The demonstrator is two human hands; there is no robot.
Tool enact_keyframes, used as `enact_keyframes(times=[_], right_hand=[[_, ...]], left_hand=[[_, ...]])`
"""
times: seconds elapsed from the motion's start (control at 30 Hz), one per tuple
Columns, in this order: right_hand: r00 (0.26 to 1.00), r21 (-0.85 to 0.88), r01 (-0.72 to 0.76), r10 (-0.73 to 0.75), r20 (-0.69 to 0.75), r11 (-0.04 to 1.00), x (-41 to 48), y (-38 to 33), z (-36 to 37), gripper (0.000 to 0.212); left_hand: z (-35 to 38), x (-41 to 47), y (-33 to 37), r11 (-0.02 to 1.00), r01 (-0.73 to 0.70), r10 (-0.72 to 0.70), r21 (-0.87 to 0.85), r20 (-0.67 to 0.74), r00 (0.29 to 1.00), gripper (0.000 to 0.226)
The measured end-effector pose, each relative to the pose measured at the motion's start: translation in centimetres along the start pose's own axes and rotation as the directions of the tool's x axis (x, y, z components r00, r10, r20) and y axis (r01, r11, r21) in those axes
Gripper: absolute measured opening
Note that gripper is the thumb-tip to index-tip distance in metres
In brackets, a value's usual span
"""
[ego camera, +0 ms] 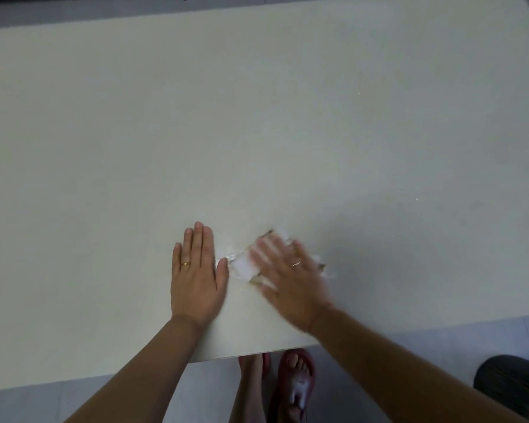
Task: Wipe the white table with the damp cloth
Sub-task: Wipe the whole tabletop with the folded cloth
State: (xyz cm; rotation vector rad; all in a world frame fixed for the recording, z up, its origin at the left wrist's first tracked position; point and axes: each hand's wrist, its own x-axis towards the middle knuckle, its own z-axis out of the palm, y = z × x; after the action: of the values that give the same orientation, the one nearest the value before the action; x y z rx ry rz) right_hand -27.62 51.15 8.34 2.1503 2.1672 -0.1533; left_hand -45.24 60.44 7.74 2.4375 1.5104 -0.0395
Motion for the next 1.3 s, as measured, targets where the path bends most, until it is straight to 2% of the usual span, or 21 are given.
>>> enact_keyframes(times=[0.1,0.2,0.23,0.27,0.33,0.37,0.43,0.47,0.5,0.57,0.63,0.7,0.73,0.77,0.87,0.97,1.07,1.13,1.2,1.23,1.3], right_hand=[[0.928,0.077,-0.373,0.373,0.010,0.925,1.6,5.9,0.1,0.054],[0.741,0.217,-0.663,0.670,0.055,0.716,3.5,4.6,0.0,0.057],[0.734,0.209,-0.671,0.678,0.049,0.711,4.0,2.8,0.0,0.058],[0.784,0.190,-0.612,0.620,0.020,0.768,4.4,0.6,-0.1,0.057],[0.942,0.116,-0.333,0.335,0.007,0.936,4.4,-3.2,-0.4,0.059],[0.984,0.094,-0.181,0.180,0.017,0.979,4.2,-4.0,-0.4,0.059],[1.000,0.076,0.028,-0.029,0.010,0.997,4.3,-2.1,-0.5,0.058],[0.998,0.040,0.061,-0.062,0.007,0.997,4.7,-0.4,-0.7,0.056],[0.999,-0.005,0.038,-0.038,-0.005,0.999,5.2,1.6,-0.8,0.054],[0.985,0.013,-0.171,0.171,-0.008,0.985,6.4,5.8,-0.9,0.054],[0.889,0.153,-0.458,0.456,0.048,0.876,7.4,7.6,-1.1,0.060],[0.769,0.202,-0.630,0.638,0.034,0.749,8.6,5.2,-1.2,0.059],[0.771,0.203,-0.626,0.637,0.009,0.753,8.9,3.0,-1.1,0.057],[0.821,0.188,-0.559,0.571,-0.011,0.807,9.0,0.8,-1.0,0.057],[0.980,0.114,-0.197,0.197,0.014,0.974,8.1,-2.9,-0.9,0.060],[0.999,0.078,-0.035,0.034,0.006,0.996,8.4,1.2,-1.1,0.058],[0.958,0.100,-0.288,0.287,0.024,0.952,10.2,6.8,-1.3,0.056],[0.831,0.206,-0.553,0.553,0.061,0.807,11.4,7.7,-1.5,0.058],[0.718,0.223,-0.690,0.690,0.091,0.688,12.8,4.9,-1.5,0.058],[0.737,0.214,-0.670,0.672,0.071,0.711,13.2,2.8,-1.6,0.059],[0.879,0.181,-0.472,0.476,0.023,0.863,13.3,-1.2,-1.9,0.060]], left_hand=[[0.1,0.0,0.1,1.000,0.006,-0.006,-0.020,-0.006,1.000,0.064],[0.1,0.0,0.1,0.999,0.014,-0.015,-0.034,-0.006,1.000,0.063],[0.1,0.1,0.1,0.999,0.020,-0.020,-0.039,-0.001,1.000,0.062],[0.1,0.1,0.2,0.999,0.026,-0.026,-0.043,0.005,1.000,0.062],[-0.2,0.5,0.2,0.998,0.029,-0.028,-0.051,0.010,1.000,0.061],[-0.5,0.9,0.2,0.998,0.025,-0.025,-0.054,0.002,1.000,0.061],[-1.1,2.3,0.1,0.998,0.019,-0.021,-0.065,-0.022,1.000,0.060],[-1.5,3.3,0.2,0.997,0.019,-0.021,-0.075,-0.035,0.999,0.061],[-1.9,4.4,0.2,0.996,0.020,-0.024,-0.085,-0.049,0.999,0.061],[-2.5,6.8,0.3,0.995,0.023,-0.030,-0.099,-0.074,0.997,0.062],[-3.1,9.4,0.5,0.996,0.014,-0.022,-0.086,-0.092,0.996,0.063],[-3.3,11.6,0.6,0.999,0.006,-0.010,-0.052,-0.087,0.996,0.065],[-3.2,12.4,0.6,0.999,0.008,-0.011,-0.040,-0.072,0.997,0.065],[-3.0,13.0,0.5,0.999,0.012,-0.014,-0.032,-0.052,0.999,0.065],[-2.2,13.3,0.1,1.000,0.003,-0.003,-0.004,0.004,1.000,0.065],[-1.9,13.2,-0.1,1.000,-0.006,0.006,0.011,-0.019,1.000,0.066],[-1.6,13.3,-0.1,1.000,-0.003,0.003,0.004,-0.038,0.999,0.065],[-1.5,13.4,-0.1,1.000,0.003,-0.003,0.003,-0.041,0.999,0.064],[-1.4,13.4,-0.1,1.000,0.006,-0.006,-0.003,-0.044,0.999,0.063],[-1.4,13.4,-0.2,1.000,0.005,-0.005,-0.005,-0.044,0.999,0.063],[-1.4,13.4,-0.3,1.000,-0.006,0.007,0.010,-0.033,0.999,0.063]])
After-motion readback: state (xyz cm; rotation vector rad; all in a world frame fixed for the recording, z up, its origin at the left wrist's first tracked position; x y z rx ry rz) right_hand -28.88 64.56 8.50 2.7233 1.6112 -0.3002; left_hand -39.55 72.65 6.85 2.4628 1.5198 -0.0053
